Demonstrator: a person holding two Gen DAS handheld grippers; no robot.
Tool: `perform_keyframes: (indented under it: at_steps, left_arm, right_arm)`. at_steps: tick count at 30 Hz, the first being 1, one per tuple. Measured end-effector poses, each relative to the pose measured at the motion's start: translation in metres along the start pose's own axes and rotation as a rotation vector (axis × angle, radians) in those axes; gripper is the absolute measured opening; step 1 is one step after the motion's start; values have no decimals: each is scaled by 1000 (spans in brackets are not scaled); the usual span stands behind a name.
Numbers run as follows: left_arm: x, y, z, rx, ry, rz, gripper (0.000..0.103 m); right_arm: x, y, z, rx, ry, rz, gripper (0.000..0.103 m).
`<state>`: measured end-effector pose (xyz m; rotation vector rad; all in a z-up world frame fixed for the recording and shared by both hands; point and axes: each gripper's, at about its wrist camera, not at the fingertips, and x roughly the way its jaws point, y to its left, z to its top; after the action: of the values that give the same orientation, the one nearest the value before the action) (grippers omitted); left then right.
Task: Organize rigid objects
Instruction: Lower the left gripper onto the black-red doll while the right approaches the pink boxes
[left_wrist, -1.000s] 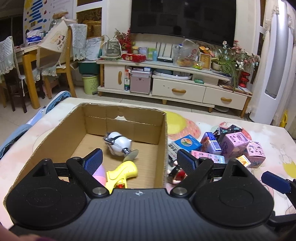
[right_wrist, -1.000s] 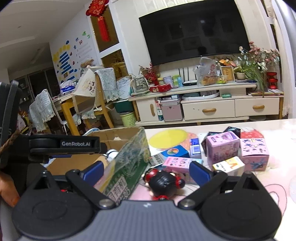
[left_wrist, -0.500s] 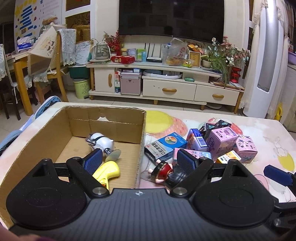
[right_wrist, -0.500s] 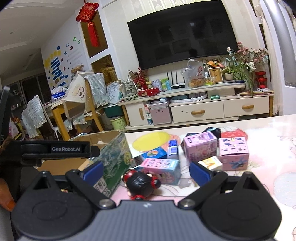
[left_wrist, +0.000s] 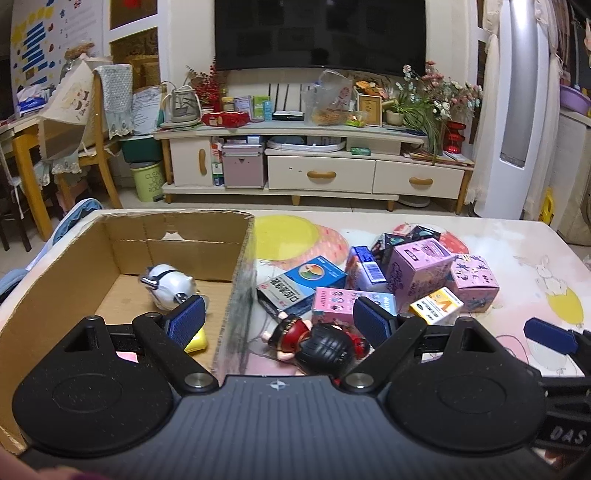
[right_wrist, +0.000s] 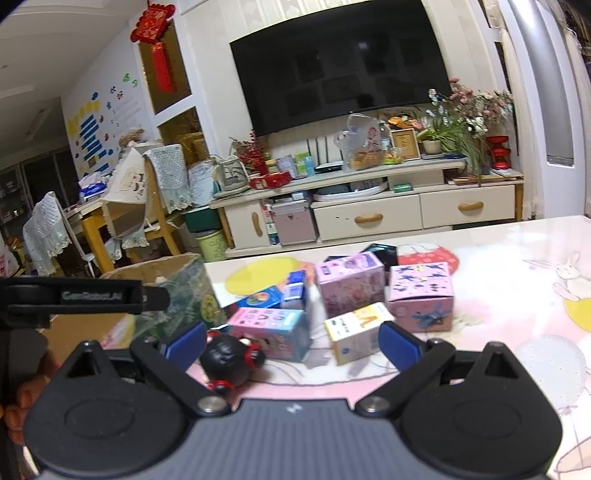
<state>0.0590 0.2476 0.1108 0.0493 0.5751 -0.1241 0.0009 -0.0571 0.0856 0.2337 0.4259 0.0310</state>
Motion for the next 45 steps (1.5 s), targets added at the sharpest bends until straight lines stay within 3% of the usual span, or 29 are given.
perform_keyframes:
  at_steps: [16,27,36,45]
  left_arm:
    - [8,-18,-16,55,19,-41,103]
    - [30,-37,-36,-72,61,51,103]
    - [64,-42,-30,-131,91,126,103]
    - [81,-38,-27,-175,94,135,103]
  right_arm:
    - [26,-60,-7,33,72,-102,99]
    - [46,-89,-6,61,114,-123,100]
    - [65,-108,3,46,113,-104,102]
    - [88,-115,15,44,84,-64,102]
